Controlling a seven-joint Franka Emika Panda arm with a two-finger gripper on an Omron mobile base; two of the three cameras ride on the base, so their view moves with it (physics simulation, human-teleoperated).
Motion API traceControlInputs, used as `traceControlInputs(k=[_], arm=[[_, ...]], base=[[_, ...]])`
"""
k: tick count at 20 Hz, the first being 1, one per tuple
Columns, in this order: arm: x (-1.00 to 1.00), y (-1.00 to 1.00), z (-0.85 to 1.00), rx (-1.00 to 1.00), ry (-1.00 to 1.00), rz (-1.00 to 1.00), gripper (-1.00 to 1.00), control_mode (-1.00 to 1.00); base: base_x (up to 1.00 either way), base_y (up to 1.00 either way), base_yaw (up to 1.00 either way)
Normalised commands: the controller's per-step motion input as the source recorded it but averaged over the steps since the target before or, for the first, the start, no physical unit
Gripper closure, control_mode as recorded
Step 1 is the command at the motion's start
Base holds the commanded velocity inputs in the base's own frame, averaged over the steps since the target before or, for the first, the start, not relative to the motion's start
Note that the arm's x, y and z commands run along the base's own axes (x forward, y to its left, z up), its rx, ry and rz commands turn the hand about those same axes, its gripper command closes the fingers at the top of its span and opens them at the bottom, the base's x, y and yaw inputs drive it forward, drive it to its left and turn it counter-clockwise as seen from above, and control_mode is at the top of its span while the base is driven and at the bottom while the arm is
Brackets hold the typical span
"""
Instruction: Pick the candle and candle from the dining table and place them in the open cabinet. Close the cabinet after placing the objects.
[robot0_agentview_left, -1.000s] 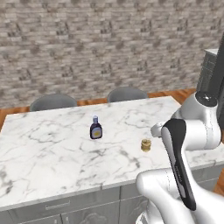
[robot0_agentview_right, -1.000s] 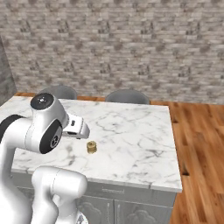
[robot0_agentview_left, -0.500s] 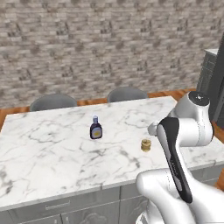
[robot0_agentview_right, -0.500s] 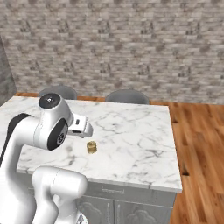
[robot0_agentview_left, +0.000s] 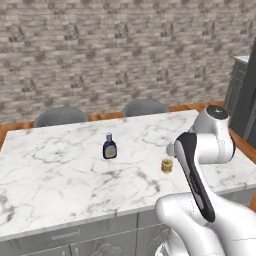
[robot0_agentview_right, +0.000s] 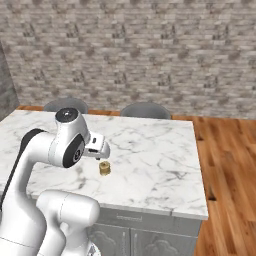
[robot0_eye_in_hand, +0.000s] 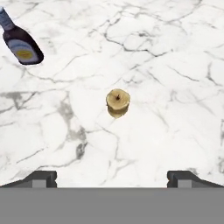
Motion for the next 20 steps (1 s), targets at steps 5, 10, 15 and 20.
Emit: traceControlInputs(k=[5,10,15,20], arm=[[0.16,-0.01,-0.26,0.0,0.03,0.0,-1.0,-1.0],[0.12,0.0,-0.29,0.0,0.0,0.0,-1.0,-1.0],[0.16,0.0,-0.32,0.0,0.0,0.0,-1.0,-1.0],[0.21,-0.01,-0.29,0.0,0.0,0.0,-1.0,-1.0]], base=[[0.0,0.0,0.0],[0.0,0.0,0.0],[0.0,0.0,0.0],[0.0,0.0,0.0]])
